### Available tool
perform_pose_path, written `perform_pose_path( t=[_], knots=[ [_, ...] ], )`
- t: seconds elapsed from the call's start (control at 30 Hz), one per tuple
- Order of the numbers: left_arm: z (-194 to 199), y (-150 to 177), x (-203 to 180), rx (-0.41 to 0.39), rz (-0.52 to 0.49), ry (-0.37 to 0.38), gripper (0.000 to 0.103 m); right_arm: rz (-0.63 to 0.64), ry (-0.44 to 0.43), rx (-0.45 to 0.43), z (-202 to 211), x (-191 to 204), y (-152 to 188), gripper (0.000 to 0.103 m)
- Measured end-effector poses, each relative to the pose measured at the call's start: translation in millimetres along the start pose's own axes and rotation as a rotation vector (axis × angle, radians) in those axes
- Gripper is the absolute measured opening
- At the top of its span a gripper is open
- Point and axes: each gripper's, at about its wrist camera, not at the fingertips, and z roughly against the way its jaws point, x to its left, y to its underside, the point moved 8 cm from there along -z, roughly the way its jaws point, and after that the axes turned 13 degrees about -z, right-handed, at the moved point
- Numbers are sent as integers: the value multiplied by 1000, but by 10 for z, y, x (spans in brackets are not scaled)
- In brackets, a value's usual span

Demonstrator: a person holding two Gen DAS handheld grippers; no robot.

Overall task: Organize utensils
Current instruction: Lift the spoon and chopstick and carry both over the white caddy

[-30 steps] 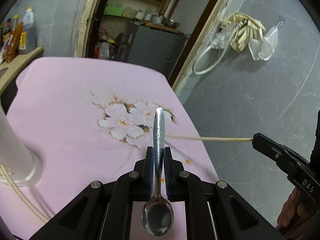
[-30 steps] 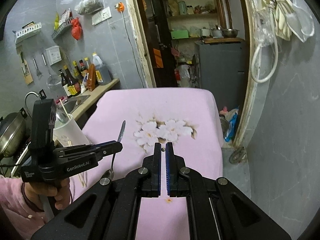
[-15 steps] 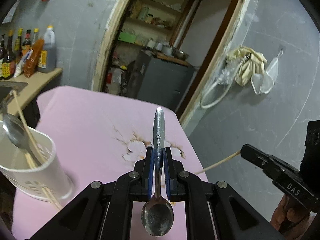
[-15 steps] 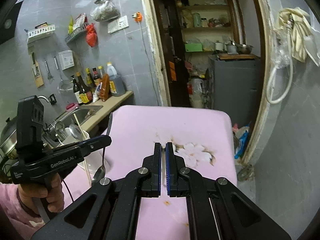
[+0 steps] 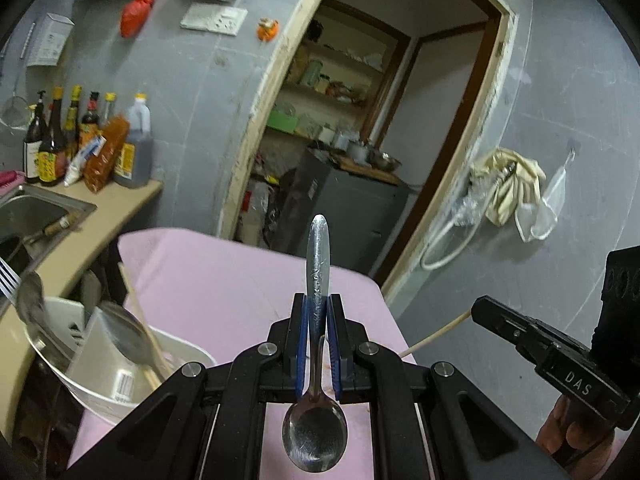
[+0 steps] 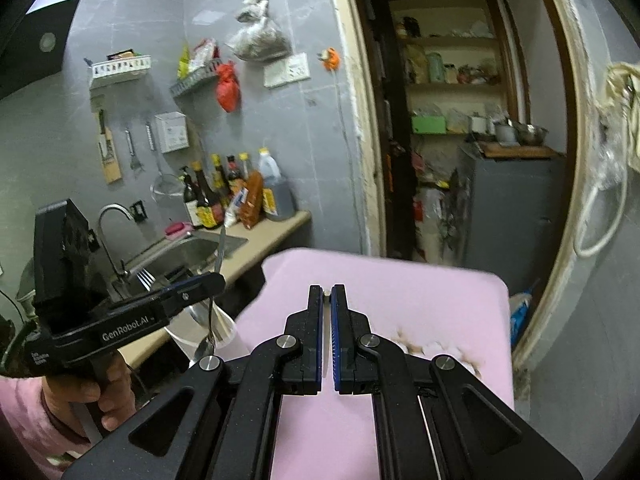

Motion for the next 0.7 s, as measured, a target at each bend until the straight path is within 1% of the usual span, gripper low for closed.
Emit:
perform_pose_path(
  t=[0.1, 0.3, 0.5, 0.7],
  knots=[
    [97, -116, 176, -30, 14, -12, 9, 31, -25, -24, 2, 227, -151, 4],
    [247, -358, 608, -90, 31, -61, 9, 85, -78, -66, 7, 679, -390, 4],
    [358, -470, 1076, -126, 53, -118, 9, 96, -115, -76, 3, 1065, -472, 4],
    [433, -472, 1532, -144, 79, -153, 9, 119, -106, -65, -3, 1321, -458, 4]
  ],
)
